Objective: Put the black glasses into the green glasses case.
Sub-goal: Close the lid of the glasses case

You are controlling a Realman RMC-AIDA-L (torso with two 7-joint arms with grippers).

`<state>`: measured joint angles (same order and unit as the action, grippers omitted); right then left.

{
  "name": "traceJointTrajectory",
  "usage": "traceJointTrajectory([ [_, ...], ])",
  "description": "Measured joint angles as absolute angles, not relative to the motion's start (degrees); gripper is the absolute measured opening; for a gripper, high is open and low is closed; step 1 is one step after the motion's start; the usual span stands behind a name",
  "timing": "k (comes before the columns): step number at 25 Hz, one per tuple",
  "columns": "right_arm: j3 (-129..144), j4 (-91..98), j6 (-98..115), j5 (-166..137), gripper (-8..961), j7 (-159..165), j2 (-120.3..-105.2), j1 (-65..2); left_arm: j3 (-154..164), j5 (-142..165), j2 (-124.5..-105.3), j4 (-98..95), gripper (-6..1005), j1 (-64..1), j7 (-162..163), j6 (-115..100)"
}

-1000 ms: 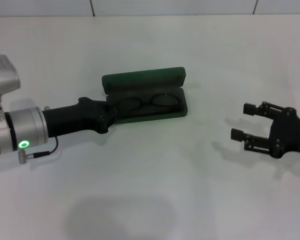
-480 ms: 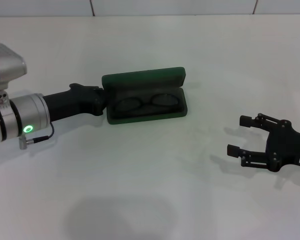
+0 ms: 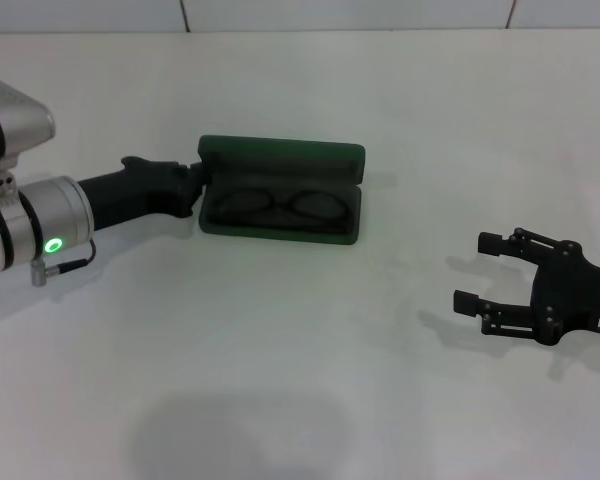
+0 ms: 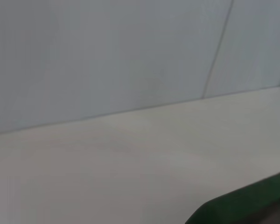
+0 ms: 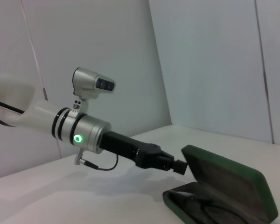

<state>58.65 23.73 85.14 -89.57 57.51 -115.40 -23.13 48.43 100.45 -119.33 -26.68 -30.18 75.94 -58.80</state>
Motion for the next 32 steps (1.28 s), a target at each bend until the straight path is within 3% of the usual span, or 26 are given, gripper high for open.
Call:
traceJointTrajectory([
  [12, 58.6, 23.7, 85.3, -89.6, 864, 57.5, -115.39, -23.2, 48.2, 99.2, -119.47, -27.3, 3, -30.9, 76.9, -57.1],
  [18, 58.5, 23.7, 85.1, -89.6, 864, 57.5, -115.40, -23.1, 48.5, 99.7, -118.73, -31.2, 3, -27.3, 89.0, -64.1],
  [24, 58.5, 23.7, 84.4, -89.6, 863, 57.5, -115.39, -23.1, 52.4, 93.0, -120.36, -43.6, 3, -22.0, 93.7, -69.4],
  [32, 58.4, 23.7, 83.9, -89.5, 864, 57.5, -115.40, -23.1, 74.0, 82.3, -120.37, -53.3, 3, -22.5, 101.2, -44.5],
])
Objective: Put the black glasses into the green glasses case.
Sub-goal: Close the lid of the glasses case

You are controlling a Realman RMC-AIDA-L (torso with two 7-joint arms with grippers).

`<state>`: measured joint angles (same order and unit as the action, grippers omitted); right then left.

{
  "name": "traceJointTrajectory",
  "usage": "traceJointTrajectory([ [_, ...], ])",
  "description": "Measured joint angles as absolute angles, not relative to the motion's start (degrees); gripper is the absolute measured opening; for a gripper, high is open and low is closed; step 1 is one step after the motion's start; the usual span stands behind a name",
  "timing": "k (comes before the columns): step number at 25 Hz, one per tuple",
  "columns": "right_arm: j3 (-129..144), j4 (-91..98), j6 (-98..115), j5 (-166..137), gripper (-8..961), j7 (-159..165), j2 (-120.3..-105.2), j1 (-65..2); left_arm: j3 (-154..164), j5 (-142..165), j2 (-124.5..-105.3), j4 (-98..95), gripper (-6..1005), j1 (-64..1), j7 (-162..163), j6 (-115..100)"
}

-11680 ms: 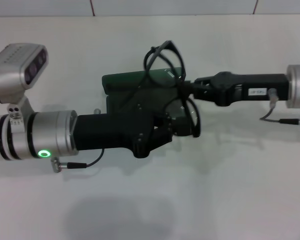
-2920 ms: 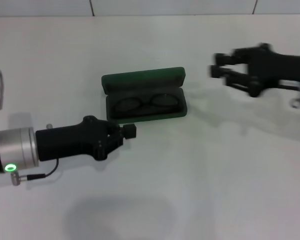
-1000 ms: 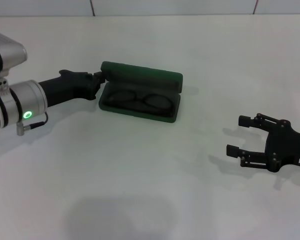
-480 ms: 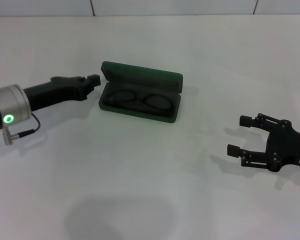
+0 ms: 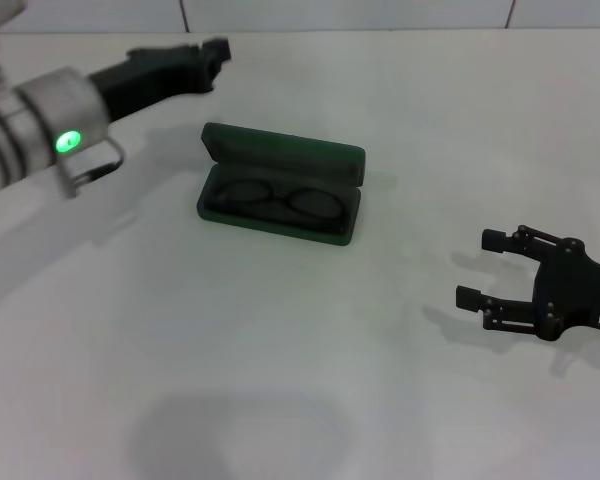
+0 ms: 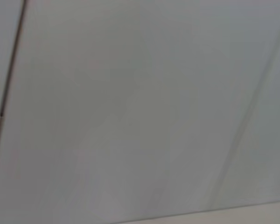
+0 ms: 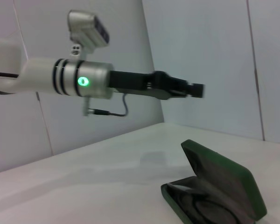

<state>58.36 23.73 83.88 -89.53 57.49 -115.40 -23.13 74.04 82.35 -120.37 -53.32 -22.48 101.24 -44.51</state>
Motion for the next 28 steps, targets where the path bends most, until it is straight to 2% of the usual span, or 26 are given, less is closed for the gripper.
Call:
traceJointTrajectory([
  [10, 58.1, 23.7, 83.4, -89.5, 864, 57.5, -115.40, -22.8, 108.7, 74.5, -120.29, -56.8, 3, -25.3, 108.4, -1.4],
  [28, 58.5, 23.7, 82.3, -89.6, 864, 57.5, -115.40, -23.1, 111.8, 67.1, -120.46, -47.3, 3, -32.8, 108.6, 3.3],
])
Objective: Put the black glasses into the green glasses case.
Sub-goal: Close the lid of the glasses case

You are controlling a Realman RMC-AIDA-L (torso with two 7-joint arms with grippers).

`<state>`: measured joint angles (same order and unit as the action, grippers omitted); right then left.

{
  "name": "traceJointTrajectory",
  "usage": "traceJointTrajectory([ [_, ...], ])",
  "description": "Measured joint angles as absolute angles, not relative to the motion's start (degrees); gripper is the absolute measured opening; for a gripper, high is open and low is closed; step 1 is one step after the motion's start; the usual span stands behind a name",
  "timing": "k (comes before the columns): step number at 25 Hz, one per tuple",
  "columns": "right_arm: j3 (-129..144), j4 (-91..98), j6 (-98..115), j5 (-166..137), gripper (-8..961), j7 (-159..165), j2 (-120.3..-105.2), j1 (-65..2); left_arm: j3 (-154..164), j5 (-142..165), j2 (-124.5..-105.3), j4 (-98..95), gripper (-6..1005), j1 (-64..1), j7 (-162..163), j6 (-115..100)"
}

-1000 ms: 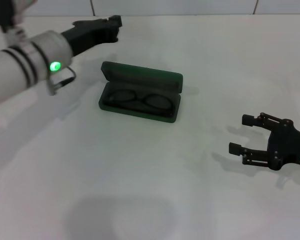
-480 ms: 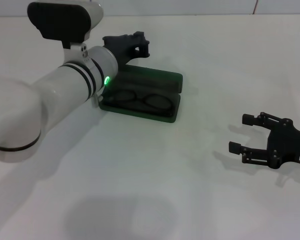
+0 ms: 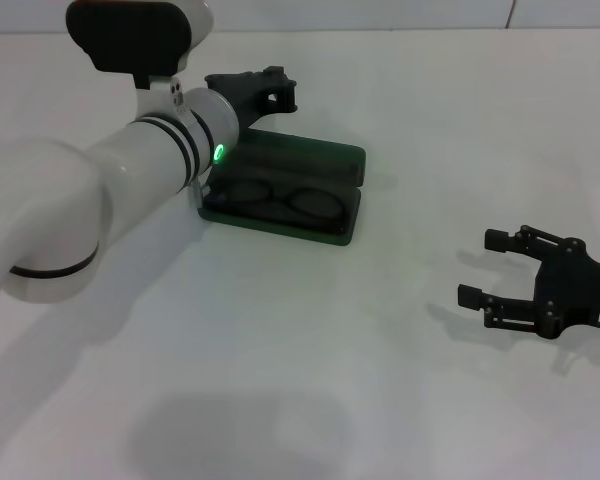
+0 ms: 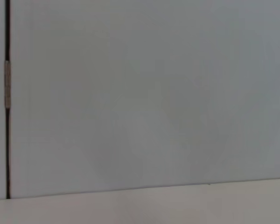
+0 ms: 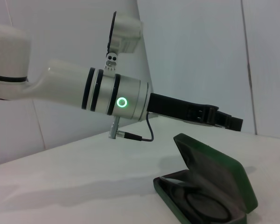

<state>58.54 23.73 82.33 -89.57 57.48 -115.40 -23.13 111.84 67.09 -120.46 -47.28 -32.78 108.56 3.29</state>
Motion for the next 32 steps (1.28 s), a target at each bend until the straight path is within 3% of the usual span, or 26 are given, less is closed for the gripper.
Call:
traceJointTrajectory([
  [32, 58.5, 23.7, 81.7, -89.6, 863, 57.5, -115.40, -23.2, 112.0, 67.9, -120.11, -47.7, 2, -28.4, 105.7, -1.4],
])
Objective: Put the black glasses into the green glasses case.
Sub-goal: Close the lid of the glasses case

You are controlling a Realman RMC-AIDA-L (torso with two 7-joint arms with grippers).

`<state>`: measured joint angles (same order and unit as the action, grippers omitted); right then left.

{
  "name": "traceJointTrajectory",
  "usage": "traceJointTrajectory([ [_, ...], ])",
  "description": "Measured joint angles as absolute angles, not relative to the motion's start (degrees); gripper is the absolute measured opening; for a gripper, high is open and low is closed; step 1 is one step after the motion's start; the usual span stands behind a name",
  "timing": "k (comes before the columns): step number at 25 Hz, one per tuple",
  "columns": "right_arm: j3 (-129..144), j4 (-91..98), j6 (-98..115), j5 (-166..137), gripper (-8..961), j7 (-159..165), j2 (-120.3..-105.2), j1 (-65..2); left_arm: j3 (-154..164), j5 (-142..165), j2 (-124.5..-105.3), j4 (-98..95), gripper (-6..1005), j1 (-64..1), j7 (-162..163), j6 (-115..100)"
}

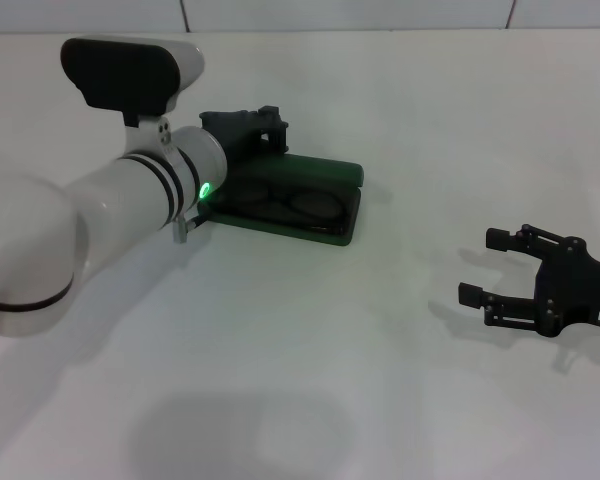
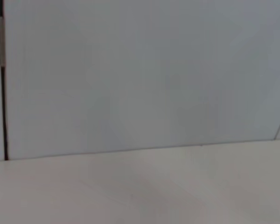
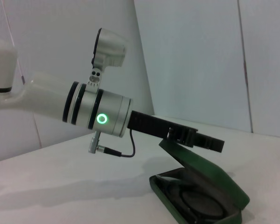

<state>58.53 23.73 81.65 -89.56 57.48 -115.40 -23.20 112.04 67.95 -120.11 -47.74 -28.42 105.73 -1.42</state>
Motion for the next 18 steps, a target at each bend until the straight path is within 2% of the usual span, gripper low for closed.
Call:
traceJointTrajectory([
  [18, 58.5, 23.7, 81.9, -89.6, 863, 57.5, -115.49, -22.8, 112.2, 67.9, -120.14, -49.3, 2, -25.2, 104.6, -1.8],
])
